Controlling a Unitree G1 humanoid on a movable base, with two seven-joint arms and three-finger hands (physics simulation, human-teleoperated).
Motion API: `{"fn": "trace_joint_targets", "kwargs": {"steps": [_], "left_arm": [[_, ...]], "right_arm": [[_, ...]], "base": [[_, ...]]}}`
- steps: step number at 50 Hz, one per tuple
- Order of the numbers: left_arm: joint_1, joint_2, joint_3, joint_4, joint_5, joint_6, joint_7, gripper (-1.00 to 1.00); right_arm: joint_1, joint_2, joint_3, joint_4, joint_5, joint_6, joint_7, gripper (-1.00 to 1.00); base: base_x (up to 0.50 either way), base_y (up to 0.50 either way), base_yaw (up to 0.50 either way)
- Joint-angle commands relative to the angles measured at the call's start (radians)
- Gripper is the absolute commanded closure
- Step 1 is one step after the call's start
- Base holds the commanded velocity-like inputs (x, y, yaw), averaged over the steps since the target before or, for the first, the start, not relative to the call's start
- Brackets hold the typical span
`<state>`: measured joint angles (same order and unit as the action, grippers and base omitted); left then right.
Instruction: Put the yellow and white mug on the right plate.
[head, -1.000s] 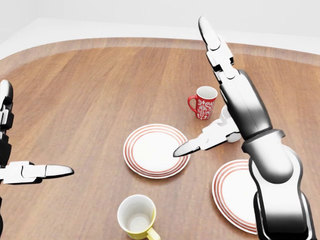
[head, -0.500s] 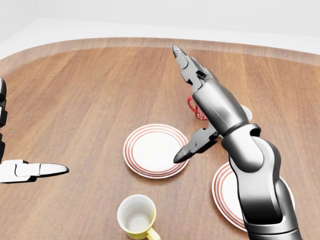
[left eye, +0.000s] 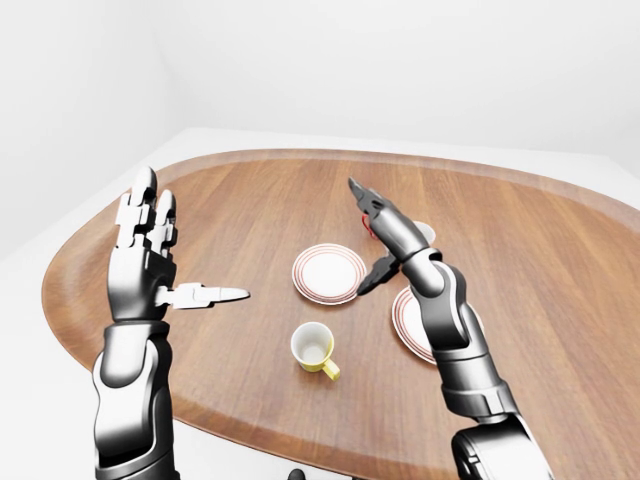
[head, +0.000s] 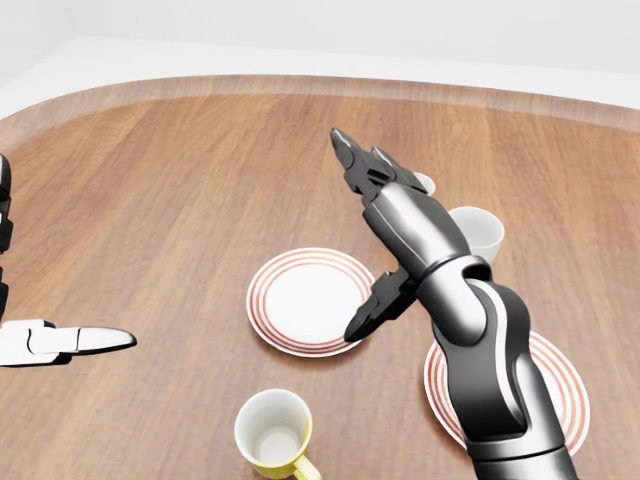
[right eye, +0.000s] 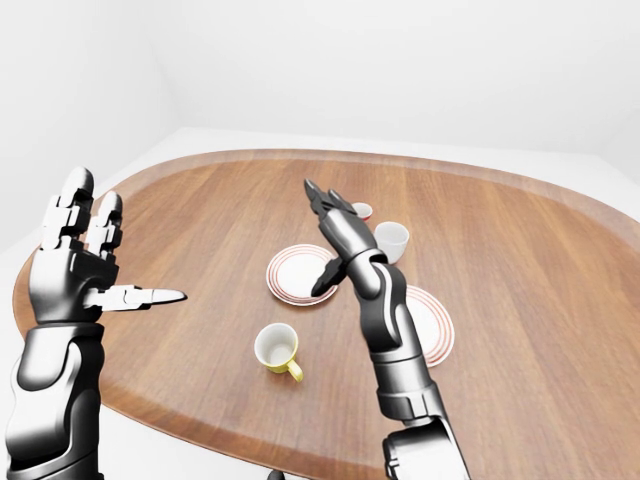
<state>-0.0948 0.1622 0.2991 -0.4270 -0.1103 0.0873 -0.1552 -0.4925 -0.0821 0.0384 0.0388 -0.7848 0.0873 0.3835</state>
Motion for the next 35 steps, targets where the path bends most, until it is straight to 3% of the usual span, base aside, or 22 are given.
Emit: {"fn": "trace_joint_targets", "kwargs": {"steps": [1,14,35], "left_arm": [[-0.005,0.004,0.007,0.007,-0.003,0.000,-0.002,-0.97],[-0.032,0.035,0.039,0.053,-0.025,0.000,0.008,-0.97],[-0.026,0.034,0.033,0.057,-0.022,0.000,0.009,-0.98]], "right_arm": [[-0.021,0.016,0.016,0.072,-0.017,0.000,-0.022,-1.00],[-0.015,0.042,0.039,0.101,-0.048,0.000,-0.036,-1.00],[0.088,0.081,0.083,0.047,-0.131,0.000,-0.039,-1.00]], "base": [[0.00,0.00,0.00],[0.00,0.00,0.00],[0.00,0.00,0.00]]}}
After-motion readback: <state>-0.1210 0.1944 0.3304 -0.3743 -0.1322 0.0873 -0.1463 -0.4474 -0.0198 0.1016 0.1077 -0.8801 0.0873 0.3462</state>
